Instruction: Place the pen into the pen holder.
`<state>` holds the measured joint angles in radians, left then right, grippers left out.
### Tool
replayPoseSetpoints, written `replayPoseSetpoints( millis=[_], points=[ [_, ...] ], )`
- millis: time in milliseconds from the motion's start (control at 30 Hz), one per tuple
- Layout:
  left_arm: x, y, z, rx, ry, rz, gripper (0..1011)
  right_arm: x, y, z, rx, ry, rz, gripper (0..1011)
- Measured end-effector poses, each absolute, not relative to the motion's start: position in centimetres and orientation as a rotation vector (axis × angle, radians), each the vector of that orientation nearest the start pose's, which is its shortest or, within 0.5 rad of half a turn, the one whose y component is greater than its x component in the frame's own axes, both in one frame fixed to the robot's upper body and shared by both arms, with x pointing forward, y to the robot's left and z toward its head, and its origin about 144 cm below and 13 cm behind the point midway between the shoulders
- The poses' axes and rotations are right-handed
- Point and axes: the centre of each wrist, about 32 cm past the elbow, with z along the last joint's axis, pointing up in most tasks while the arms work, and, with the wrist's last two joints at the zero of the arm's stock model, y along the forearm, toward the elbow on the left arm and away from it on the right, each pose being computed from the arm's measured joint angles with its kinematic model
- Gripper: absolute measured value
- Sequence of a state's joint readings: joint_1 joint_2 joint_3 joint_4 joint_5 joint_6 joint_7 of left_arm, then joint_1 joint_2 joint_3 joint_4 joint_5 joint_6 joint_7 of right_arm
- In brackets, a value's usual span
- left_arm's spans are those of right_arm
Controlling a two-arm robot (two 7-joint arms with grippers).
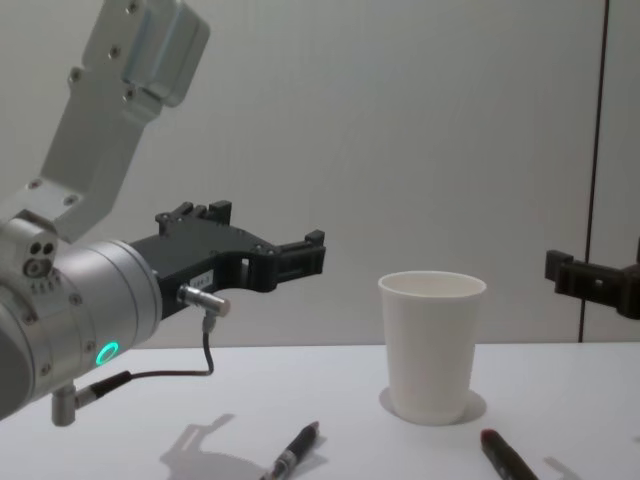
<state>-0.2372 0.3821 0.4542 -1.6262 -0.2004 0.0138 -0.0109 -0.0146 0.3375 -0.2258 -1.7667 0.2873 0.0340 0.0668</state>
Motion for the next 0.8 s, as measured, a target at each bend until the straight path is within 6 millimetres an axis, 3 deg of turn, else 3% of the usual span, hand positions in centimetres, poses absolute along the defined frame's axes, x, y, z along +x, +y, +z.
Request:
replayPoseSetpoints(
  millis=[800],
  points=[
    [49.20, 19.84, 120.44, 0.061, -0.268, 1.124, 1001, 44.33, -23.71, 118.87, 0.026, -0.075, -1.230, 1002]
  ],
)
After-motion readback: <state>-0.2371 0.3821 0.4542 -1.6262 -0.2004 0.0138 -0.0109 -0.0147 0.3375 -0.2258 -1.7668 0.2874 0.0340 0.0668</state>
